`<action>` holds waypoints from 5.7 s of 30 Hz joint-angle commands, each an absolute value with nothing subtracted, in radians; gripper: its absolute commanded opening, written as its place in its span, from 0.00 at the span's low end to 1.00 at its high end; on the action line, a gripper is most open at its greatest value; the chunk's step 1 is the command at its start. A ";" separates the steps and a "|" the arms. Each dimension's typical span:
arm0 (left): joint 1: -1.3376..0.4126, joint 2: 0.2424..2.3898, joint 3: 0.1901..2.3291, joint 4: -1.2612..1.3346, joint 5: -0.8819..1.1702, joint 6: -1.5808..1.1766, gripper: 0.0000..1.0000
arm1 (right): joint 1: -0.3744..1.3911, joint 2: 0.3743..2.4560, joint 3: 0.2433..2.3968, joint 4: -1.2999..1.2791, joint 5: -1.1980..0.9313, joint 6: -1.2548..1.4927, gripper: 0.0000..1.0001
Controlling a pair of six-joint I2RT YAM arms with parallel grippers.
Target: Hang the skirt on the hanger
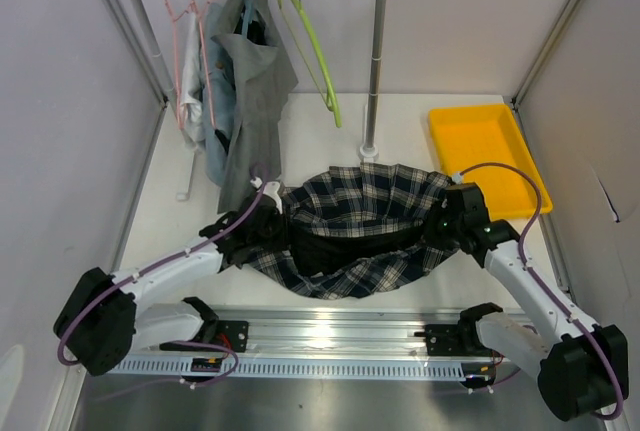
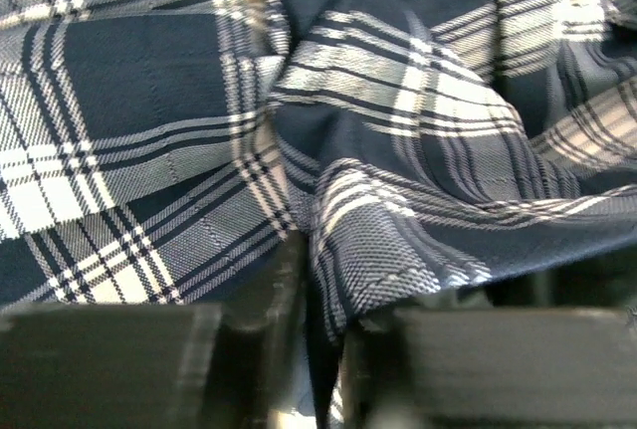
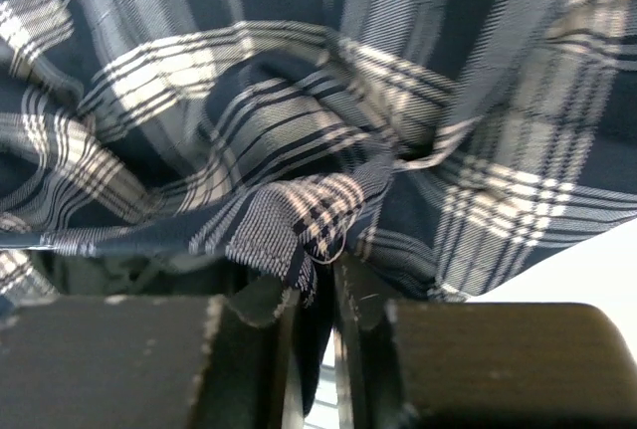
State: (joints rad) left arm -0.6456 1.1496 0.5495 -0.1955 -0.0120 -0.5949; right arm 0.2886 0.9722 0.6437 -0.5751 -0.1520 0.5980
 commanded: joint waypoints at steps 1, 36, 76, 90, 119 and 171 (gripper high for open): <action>-0.653 1.076 0.586 -0.166 0.051 -0.537 0.30 | 0.345 0.966 0.706 -0.561 -0.094 0.595 0.18; -0.784 1.429 1.911 -0.616 -0.456 -0.341 0.72 | 0.396 1.065 0.788 -0.589 -0.055 0.575 0.10; -0.653 1.937 2.459 -0.664 -0.672 -0.147 0.45 | 0.399 1.095 0.761 -0.545 -0.092 0.542 0.05; -0.649 1.896 2.464 -0.594 -0.664 -0.054 0.00 | 0.399 1.101 0.752 -0.540 -0.091 0.535 0.01; -0.594 1.617 2.223 -0.589 -0.226 -0.043 0.00 | 0.399 1.117 0.752 -0.525 -0.098 0.520 0.00; -0.779 0.908 1.295 -0.848 0.353 0.054 0.00 | 0.440 1.128 0.916 -0.704 -0.026 0.469 0.00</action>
State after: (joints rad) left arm -0.7750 0.8913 1.2587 -0.9154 0.3695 0.0288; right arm 0.4313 1.1656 0.8829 -0.6930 -0.0406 0.4801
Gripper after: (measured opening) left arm 0.161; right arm 0.096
